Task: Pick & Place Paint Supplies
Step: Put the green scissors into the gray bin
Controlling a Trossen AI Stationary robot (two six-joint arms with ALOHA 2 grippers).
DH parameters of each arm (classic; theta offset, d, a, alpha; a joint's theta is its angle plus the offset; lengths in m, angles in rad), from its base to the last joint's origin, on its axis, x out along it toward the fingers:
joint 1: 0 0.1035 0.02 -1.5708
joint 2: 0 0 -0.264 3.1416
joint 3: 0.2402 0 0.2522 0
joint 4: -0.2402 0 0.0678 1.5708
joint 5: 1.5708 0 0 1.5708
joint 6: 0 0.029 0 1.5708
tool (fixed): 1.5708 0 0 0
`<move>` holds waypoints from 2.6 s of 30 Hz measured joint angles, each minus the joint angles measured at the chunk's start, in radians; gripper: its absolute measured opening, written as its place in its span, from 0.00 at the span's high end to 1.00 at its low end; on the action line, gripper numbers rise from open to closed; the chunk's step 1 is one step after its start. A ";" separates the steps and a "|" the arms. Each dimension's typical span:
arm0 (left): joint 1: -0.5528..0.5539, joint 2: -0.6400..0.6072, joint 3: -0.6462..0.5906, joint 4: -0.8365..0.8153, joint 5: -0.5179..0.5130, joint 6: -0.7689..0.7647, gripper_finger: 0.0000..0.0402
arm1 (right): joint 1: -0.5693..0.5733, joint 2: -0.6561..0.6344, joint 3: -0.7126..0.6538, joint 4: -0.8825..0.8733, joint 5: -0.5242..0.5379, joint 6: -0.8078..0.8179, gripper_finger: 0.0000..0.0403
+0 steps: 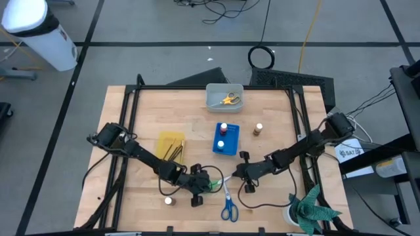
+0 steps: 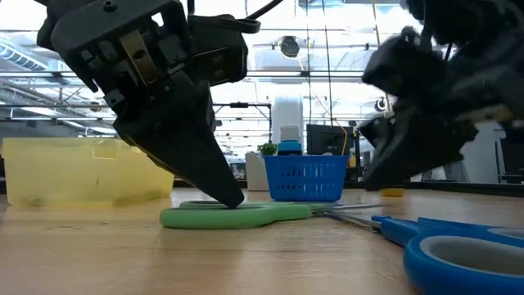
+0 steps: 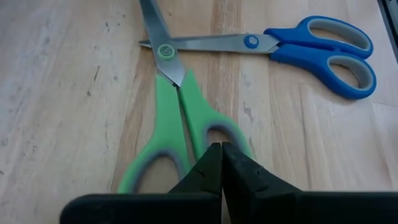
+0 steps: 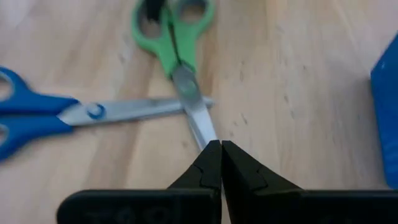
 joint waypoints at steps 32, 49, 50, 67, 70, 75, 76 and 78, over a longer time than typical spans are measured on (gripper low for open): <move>-0.119 -0.174 0.002 -0.027 -0.059 0.245 0.92 | -0.029 0.084 0.001 -0.017 -0.072 0.015 1.00; -0.175 -0.064 0.058 -0.135 -0.311 0.173 0.47 | -0.029 0.085 0.000 -0.005 -0.072 0.038 1.00; -0.175 -0.048 0.058 -0.131 -0.311 0.180 0.46 | -0.029 0.085 0.000 -0.006 -0.072 0.039 1.00; -0.164 0.039 0.068 -0.222 -0.421 0.191 0.58 | -0.029 0.085 -0.001 0.000 -0.072 0.041 1.00; -0.157 0.039 0.068 -0.231 -0.418 0.175 0.62 | -0.029 0.085 -0.001 0.000 -0.072 0.042 1.00; -0.153 0.039 0.068 -0.234 -0.402 0.153 0.69 | -0.029 0.085 -0.001 0.002 -0.072 0.042 1.00; -0.153 0.039 0.068 -0.233 -0.387 0.152 0.71 | -0.029 0.085 -0.001 0.002 -0.072 0.042 1.00; -0.153 0.040 0.068 -0.236 -0.340 0.150 0.74 | -0.029 0.085 -0.001 0.003 -0.072 0.042 1.00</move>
